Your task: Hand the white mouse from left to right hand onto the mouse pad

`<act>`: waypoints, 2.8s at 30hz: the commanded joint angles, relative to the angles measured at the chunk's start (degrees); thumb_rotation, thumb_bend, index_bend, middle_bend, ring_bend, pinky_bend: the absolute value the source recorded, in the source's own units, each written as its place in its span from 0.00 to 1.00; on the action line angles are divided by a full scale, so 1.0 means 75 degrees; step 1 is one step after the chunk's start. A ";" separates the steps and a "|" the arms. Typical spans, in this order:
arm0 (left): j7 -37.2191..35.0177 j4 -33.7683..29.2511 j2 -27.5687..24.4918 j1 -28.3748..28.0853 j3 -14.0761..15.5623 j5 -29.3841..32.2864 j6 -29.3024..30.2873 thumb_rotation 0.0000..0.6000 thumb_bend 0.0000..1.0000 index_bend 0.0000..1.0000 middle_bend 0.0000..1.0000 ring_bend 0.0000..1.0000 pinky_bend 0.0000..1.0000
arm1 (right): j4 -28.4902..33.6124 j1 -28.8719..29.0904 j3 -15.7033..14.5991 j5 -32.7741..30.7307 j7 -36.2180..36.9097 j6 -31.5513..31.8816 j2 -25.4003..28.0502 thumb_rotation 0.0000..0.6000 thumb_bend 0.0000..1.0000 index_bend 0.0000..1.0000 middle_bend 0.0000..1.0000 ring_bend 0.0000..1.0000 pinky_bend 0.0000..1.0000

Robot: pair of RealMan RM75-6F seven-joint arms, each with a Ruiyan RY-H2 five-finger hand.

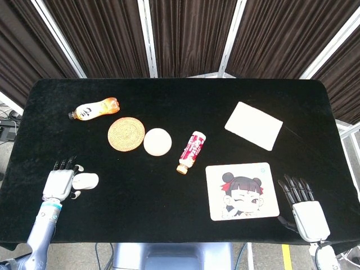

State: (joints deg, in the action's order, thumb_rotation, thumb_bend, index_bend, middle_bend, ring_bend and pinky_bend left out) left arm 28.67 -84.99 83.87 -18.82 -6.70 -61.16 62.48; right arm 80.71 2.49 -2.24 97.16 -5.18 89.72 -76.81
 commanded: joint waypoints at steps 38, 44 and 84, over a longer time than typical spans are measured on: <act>-0.0774 0.0768 0.0853 -0.1318 0.0234 -0.3208 0.0808 1.00 0.36 0.63 0.20 0.16 0.31 | -0.0050 0.0054 0.0117 -0.0338 0.0108 -0.0267 -0.0012 1.00 0.01 0.06 0.00 0.00 0.00; -0.0465 0.0780 0.1012 -0.1950 0.0120 -0.3691 0.0454 1.00 0.37 0.63 0.20 0.16 0.31 | -0.0058 0.0062 0.0159 -0.0394 0.0164 -0.0268 0.0005 1.00 0.02 0.06 0.00 0.00 0.00; 0.1054 0.1670 0.3115 -0.3476 0.0301 -0.4343 -0.0384 1.00 0.17 0.18 0.00 0.00 0.07 | -0.0217 0.0069 0.0273 -0.0581 0.0245 -0.0241 -0.0049 1.00 0.01 0.06 0.00 0.00 0.00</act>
State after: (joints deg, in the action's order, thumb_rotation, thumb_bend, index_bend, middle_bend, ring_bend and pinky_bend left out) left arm 36.39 -72.27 107.21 -45.09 -4.47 -93.93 59.38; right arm 79.08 3.00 -0.19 92.80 -3.34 87.92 -77.17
